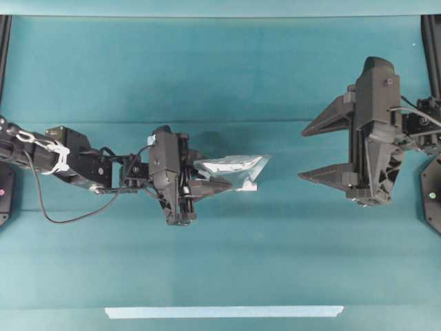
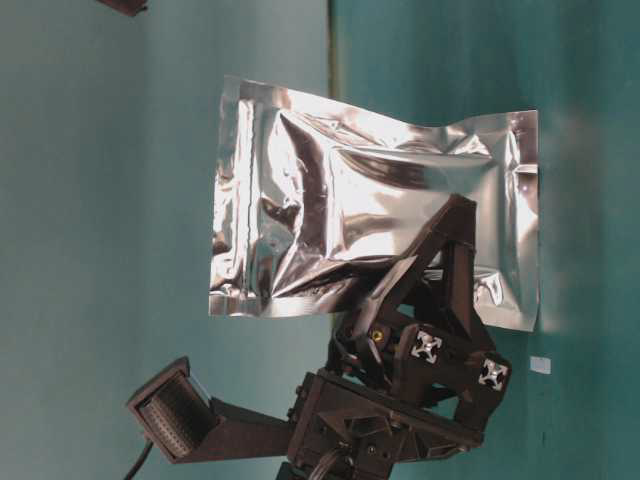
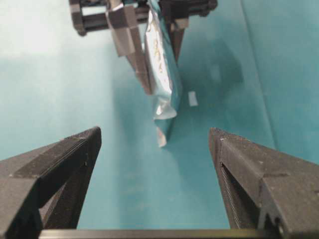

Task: Hand over the silver zip bag and make it stand upright.

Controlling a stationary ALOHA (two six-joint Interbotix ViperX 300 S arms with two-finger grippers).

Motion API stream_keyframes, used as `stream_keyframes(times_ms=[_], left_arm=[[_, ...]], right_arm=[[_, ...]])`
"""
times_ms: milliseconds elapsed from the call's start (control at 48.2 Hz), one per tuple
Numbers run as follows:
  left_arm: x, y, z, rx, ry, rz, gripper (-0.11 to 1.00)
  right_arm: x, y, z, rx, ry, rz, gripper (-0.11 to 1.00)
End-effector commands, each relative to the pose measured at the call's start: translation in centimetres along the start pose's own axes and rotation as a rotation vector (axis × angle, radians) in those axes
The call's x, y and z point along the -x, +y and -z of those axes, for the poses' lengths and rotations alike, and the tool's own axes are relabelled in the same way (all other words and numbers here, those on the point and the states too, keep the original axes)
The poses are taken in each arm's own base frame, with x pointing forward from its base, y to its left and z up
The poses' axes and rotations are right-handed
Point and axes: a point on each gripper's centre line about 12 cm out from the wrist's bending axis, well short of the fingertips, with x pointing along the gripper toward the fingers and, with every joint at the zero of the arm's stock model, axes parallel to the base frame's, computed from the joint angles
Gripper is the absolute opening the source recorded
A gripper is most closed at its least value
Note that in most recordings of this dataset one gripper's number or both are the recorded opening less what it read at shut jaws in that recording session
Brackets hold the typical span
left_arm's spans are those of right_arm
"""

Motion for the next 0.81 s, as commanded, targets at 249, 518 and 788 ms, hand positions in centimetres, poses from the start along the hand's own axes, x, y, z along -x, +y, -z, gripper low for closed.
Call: stream_keyframes(times_ms=[249,518,788], left_arm=[[0.0,-0.16,-0.54,-0.006,-0.017,0.004,0.25],[0.01,-0.58,-0.4,-0.038,-0.013,0.014,0.25],[0.03,-0.64,-0.38,-0.045,-0.008,0.015,0.25]], right_arm=[[0.39,0.19,-0.49,-0.009,-0.021,-0.007,0.89],[0.37,0.18,-0.41,-0.009,-0.018,-0.007,0.89],[0.37,0.2,-0.36,-0.013,-0.013,-0.008,0.89]])
